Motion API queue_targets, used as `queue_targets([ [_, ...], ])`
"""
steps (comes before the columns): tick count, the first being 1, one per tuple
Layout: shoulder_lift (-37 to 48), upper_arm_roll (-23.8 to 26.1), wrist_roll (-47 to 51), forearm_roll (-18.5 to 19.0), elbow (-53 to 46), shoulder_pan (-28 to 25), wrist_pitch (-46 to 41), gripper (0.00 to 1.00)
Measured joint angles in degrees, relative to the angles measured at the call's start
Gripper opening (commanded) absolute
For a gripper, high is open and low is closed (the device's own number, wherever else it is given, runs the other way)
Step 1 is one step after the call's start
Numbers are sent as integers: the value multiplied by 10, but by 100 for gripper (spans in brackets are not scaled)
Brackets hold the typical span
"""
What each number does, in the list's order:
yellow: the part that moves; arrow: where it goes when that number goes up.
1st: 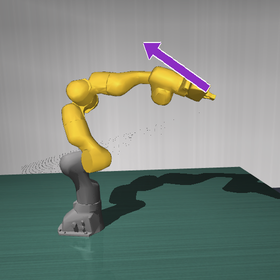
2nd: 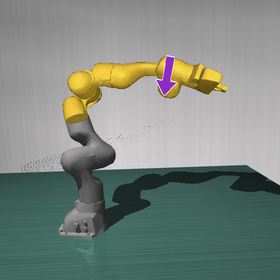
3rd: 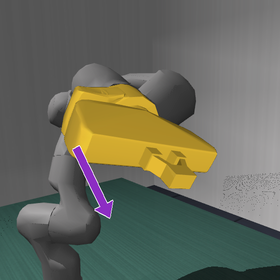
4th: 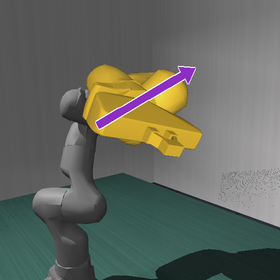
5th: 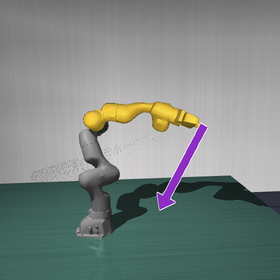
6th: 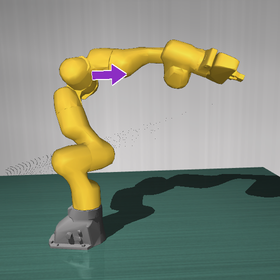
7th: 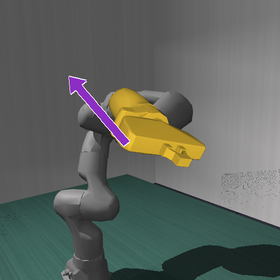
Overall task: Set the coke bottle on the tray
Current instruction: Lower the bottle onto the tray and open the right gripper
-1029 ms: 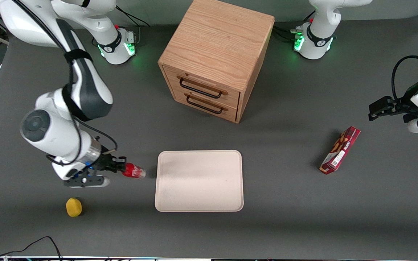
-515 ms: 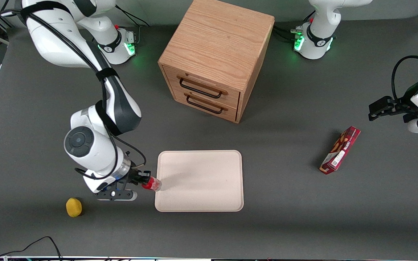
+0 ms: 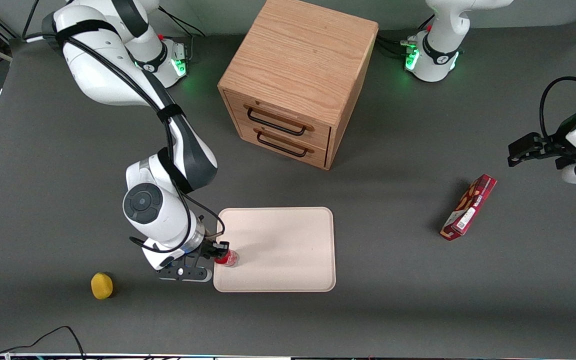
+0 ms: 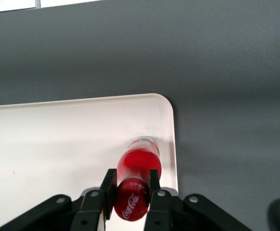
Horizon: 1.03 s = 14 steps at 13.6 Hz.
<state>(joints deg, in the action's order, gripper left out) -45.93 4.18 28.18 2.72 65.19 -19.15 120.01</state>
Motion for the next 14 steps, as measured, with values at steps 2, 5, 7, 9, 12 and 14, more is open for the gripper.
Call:
queue_targets([
  [2,-3,-2,0,0,-3,0,1,0],
  [5,-9,-4,0,0,-6,2,13,99],
  [7,-11,-5,0,0,-8,3,15,100],
  [9,-10,-6,0,1,-13,3,15,100],
  [12,2,-8,0,3,-30,5,-5,100],
  [14,22,-10,0,4,-33,9,-37,100],
])
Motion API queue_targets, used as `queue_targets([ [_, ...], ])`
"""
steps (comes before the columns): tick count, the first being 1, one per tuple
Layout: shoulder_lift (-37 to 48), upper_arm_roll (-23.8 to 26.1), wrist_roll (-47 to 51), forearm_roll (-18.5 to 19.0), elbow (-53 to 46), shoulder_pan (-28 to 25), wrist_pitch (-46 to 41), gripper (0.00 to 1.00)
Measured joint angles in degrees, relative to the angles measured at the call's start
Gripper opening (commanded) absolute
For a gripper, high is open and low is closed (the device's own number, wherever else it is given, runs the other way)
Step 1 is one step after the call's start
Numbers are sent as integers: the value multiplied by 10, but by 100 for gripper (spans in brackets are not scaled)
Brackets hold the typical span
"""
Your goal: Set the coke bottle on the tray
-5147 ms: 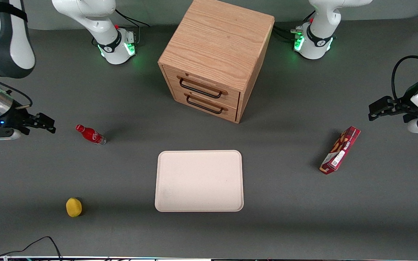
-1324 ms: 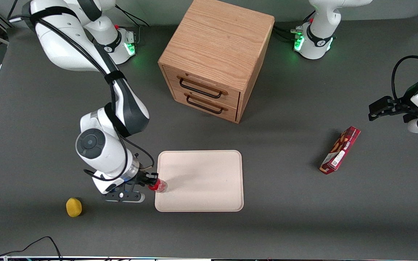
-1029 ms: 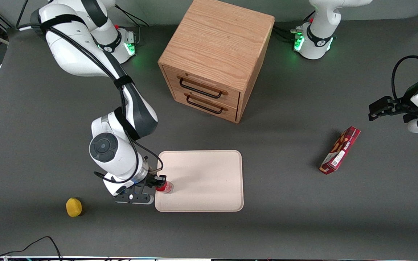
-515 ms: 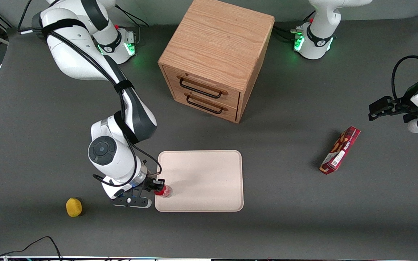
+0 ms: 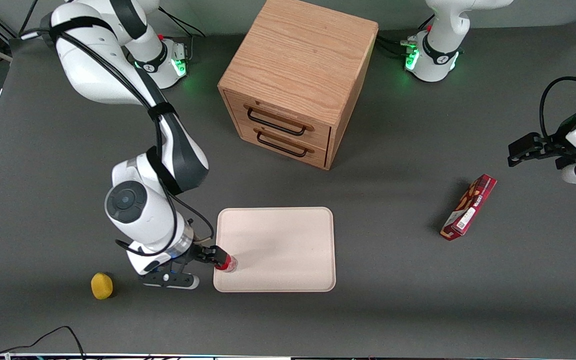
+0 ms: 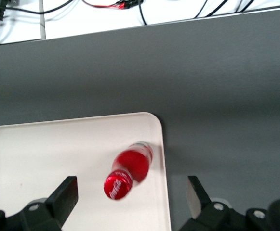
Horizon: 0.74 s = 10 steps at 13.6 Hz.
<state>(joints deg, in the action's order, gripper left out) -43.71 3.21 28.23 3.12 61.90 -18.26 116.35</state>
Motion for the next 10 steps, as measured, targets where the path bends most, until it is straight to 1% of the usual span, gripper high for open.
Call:
queue_targets([
  [4,45,-2,-6,1,1,23,-63,100],
  [7,83,-1,-41,1,9,53,-106,100],
  [10,136,0,-58,1,48,71,-118,100],
])
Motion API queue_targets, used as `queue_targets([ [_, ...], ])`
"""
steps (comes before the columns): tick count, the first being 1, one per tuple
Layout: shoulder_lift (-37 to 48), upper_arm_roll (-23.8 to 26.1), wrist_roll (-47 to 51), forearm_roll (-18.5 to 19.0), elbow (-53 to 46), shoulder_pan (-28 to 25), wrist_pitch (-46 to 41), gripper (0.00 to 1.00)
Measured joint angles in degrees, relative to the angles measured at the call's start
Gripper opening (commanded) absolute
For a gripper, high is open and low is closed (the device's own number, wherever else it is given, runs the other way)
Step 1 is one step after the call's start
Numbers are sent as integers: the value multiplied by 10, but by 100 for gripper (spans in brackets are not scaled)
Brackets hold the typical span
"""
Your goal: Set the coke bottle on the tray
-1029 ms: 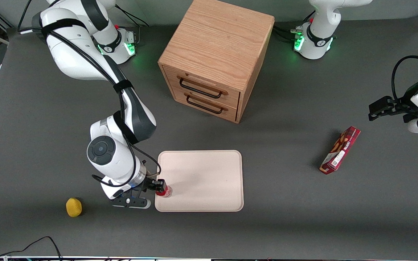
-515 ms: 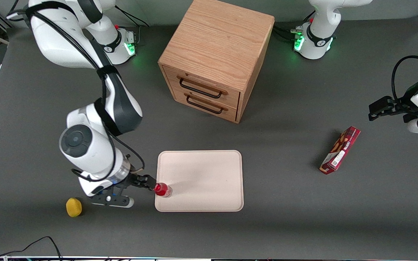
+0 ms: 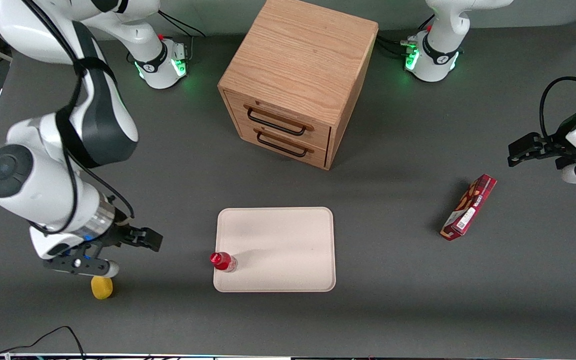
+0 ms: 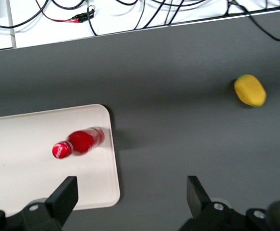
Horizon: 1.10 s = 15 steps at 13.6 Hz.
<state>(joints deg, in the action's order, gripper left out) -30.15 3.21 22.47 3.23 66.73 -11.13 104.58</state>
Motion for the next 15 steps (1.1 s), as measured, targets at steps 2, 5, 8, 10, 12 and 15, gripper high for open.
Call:
queue_targets([
  [2,43,0,-35,0,42,10,-2,100],
  [5,112,0,-64,-3,119,39,-3,100],
  [8,184,-2,-104,-14,187,75,-3,100],
  [10,239,-4,-124,-16,229,102,-5,100],
  [12,287,-5,-158,-17,258,133,-10,100],
  [15,320,-8,-199,-39,274,174,-11,100],
])
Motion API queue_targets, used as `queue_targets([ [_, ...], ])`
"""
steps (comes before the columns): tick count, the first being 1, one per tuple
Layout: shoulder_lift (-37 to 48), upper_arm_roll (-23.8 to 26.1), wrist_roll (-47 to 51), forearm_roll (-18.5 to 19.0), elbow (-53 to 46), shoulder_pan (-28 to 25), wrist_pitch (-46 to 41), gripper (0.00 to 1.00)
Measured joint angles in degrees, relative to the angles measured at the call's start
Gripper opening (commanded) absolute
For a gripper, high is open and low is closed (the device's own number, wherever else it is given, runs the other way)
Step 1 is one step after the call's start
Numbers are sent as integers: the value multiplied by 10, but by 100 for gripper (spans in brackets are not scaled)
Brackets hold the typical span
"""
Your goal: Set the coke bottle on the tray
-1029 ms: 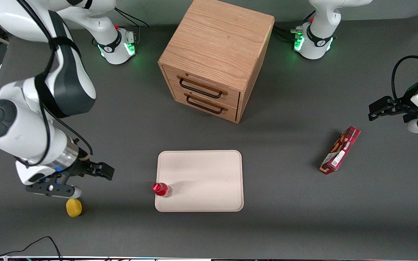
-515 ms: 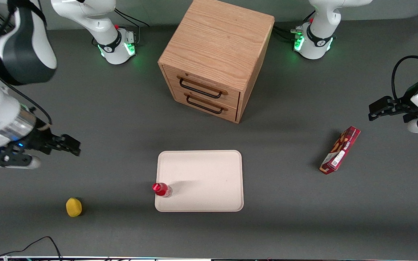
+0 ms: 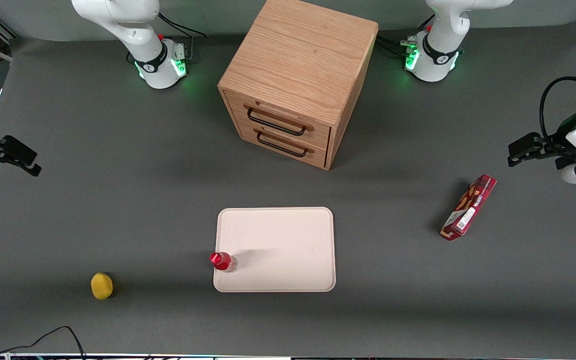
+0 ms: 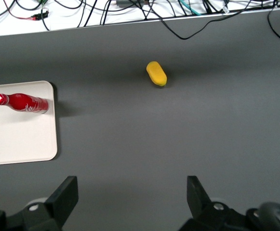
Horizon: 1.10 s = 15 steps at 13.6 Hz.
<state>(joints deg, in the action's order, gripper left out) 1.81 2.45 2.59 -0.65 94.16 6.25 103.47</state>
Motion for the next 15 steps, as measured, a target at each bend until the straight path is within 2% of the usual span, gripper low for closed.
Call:
queue_targets([
  [15,5,10,-3,-3,-23,3,-23,100],
])
